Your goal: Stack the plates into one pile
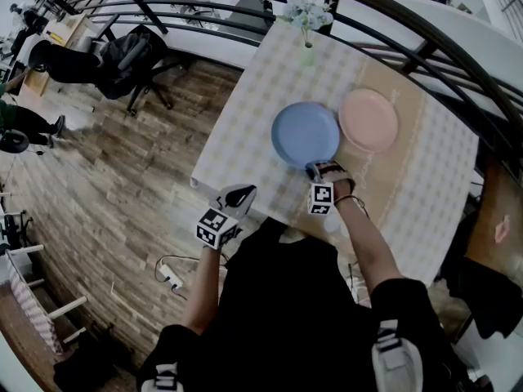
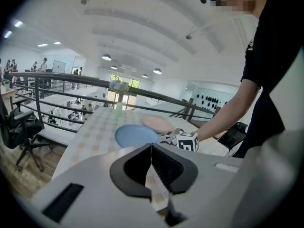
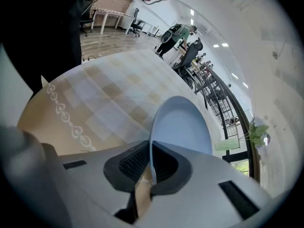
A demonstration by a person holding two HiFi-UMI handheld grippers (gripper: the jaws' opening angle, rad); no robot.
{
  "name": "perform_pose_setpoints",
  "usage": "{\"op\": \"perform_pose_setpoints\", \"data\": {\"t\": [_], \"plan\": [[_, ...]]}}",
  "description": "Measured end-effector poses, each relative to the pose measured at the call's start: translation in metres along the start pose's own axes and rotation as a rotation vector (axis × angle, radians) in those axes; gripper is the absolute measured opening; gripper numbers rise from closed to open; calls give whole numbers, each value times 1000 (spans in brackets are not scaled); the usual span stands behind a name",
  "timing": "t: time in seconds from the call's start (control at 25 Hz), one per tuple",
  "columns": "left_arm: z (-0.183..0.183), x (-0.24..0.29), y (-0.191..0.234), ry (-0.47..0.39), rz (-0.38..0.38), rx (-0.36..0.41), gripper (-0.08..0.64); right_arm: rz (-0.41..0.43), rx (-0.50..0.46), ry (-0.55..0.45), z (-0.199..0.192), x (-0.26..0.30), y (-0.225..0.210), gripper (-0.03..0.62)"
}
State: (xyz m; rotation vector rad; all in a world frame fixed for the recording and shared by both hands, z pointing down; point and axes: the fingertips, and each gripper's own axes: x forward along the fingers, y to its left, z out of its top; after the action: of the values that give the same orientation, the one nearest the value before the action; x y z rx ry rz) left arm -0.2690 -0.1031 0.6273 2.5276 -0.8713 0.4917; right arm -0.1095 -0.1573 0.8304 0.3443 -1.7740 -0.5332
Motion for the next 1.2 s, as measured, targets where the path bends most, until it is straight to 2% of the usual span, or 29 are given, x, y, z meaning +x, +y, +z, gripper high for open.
{"op": "perform_pose_setpoints", "data": {"t": [0.36,0.52,0.72,1.04,1.2], "plan": [[-3,0,5,8,-6,0,3,-46,-17,18,0,2,-16,11],[1,2,8,6,-13,2,3,-24,-5,27,-2,4,-18,11],[5,4,8,3,-21,11,3,-83,-5,26,-1,0,-41,12],[15,10,10,5,-48,20,3,-77,10,49,-9,-6,-56,12],[20,14,11,4,-57,30,3,-121,14,56,-16,-10,-66,11]]}}
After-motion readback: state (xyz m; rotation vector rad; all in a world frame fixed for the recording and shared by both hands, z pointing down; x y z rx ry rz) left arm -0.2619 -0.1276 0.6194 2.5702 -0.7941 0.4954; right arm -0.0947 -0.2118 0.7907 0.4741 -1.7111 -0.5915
